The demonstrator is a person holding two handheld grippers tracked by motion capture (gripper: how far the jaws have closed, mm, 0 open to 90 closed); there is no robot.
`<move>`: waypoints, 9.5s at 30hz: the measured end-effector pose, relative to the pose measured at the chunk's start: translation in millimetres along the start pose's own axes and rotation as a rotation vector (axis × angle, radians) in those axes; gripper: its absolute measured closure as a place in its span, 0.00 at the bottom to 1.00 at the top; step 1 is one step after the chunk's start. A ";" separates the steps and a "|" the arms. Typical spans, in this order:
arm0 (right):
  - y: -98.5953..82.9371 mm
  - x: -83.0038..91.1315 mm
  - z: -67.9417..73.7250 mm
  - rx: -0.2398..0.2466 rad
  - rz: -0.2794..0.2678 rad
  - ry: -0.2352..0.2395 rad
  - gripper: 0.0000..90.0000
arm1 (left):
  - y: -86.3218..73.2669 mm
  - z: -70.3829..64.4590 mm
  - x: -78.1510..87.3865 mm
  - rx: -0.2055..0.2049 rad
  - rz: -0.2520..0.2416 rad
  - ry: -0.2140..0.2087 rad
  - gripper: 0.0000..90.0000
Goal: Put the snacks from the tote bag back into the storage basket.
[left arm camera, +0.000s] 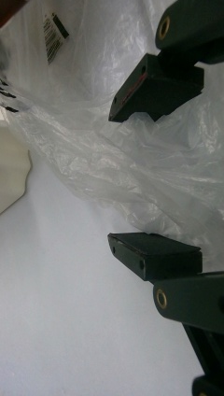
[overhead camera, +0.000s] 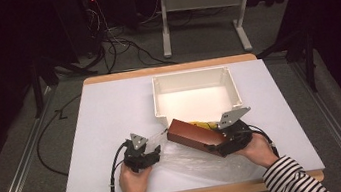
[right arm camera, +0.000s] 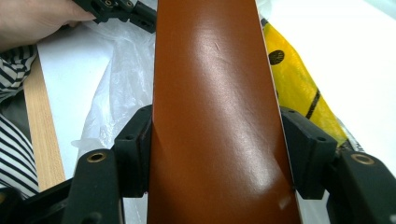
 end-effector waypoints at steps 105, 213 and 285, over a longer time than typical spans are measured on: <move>73.3 -9.0 -94.6 -0.185 0.063 -0.157 0.41 | -0.3 1.4 1.1 0.013 -0.011 -0.001 0.39; 39.4 -54.1 -72.4 -0.220 0.172 -0.218 1.00 | -0.6 2.3 2.3 0.024 -0.021 0.001 0.39; 62.6 -91.5 -127.3 -0.415 0.198 -0.337 1.00 | -0.6 2.3 2.3 0.026 -0.022 0.004 0.38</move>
Point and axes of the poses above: each handheld gripper's, and its own axes: x roughly backward along the jaws, y roughly out of its top, z roughly to its left, the point moved 4 cm from there along -x, roughly forward along the jaws, and after that the axes turned 10 degrees about -x, right-handed, at the moved point
